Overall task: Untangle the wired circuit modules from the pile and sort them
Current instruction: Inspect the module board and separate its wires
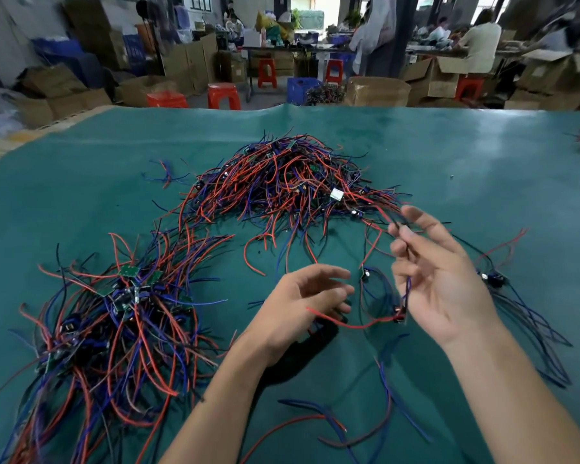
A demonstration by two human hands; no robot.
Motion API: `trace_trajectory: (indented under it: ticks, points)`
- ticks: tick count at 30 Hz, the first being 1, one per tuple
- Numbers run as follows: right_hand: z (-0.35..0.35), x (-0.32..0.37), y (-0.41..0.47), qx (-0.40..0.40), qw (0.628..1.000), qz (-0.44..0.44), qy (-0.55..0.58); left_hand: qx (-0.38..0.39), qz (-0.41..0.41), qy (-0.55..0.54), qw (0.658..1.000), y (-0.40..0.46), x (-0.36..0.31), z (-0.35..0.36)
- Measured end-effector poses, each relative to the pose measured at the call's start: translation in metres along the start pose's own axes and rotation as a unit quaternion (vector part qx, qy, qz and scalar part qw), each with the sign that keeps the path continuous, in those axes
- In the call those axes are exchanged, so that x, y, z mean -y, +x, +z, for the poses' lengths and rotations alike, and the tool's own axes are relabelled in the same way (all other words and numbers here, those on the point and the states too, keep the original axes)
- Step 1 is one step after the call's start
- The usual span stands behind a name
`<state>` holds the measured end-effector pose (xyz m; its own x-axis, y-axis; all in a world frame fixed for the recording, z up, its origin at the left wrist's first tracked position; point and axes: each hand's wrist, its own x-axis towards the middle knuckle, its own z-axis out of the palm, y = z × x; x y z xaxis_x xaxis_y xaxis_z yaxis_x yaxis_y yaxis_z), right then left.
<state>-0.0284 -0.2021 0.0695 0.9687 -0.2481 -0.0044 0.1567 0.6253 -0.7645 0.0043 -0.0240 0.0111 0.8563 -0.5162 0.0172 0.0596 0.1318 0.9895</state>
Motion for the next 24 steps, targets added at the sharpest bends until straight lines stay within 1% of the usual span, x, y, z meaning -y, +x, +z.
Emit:
trace_trajectory:
  ticks: [3, 5, 7, 10, 11, 13, 14, 15, 17, 18, 20, 21, 24]
  points:
    - [0.006, -0.005, -0.003, 0.048, 0.996, 0.045, 0.067, 0.038, 0.014, 0.05, 0.998, -0.002, -0.002, 0.002]
    - [0.01, -0.008, -0.005, 0.083, 0.987, 0.069, 0.121, 0.057, 0.02, 0.062, 0.996, -0.002, -0.003, 0.005]
    - [0.015, -0.012, -0.007, 0.102, 0.979, 0.083, 0.156, 0.076, 0.023, 0.075, 0.994, -0.003, -0.003, 0.006]
    - [0.018, -0.016, -0.006, 0.093, 0.978, 0.069, 0.173, 0.113, 0.026, 0.089, 0.989, -0.005, -0.004, 0.007]
    - [0.018, -0.017, -0.005, 0.084, 0.979, 0.062, 0.178, 0.114, 0.023, 0.089, 0.989, -0.006, -0.003, 0.007]
    - [0.017, -0.018, -0.003, 0.075, 0.981, 0.045, 0.176, 0.086, 0.013, 0.078, 0.993, -0.005, -0.002, 0.01]
    - [0.016, -0.019, -0.002, 0.074, 0.985, 0.031, 0.153, 0.065, 0.015, 0.073, 0.995, -0.004, -0.001, 0.011]
    - [0.014, -0.021, -0.001, 0.072, 0.992, 0.011, 0.106, 0.044, 0.022, 0.068, 0.997, -0.003, 0.0, 0.01]
    - [0.008, -0.025, 0.001, 0.05, 0.997, -0.044, -0.04, 0.012, 0.035, 0.046, 0.998, -0.001, 0.001, 0.007]
    - [0.005, -0.025, 0.002, 0.027, 0.989, -0.075, -0.123, 0.001, 0.044, 0.04, 0.998, 0.0, 0.002, 0.005]
    - [0.001, -0.024, 0.002, -0.011, 0.957, -0.116, -0.266, -0.028, 0.057, 0.035, 0.997, 0.001, 0.003, 0.004]
    - [-0.001, -0.024, 0.001, -0.014, 0.941, -0.121, -0.315, -0.047, 0.056, 0.026, 0.997, 0.002, 0.004, 0.003]
    - [-0.005, -0.027, 0.0, 0.019, 0.893, -0.127, -0.431, -0.097, 0.047, -0.015, 0.994, 0.006, 0.007, 0.002]
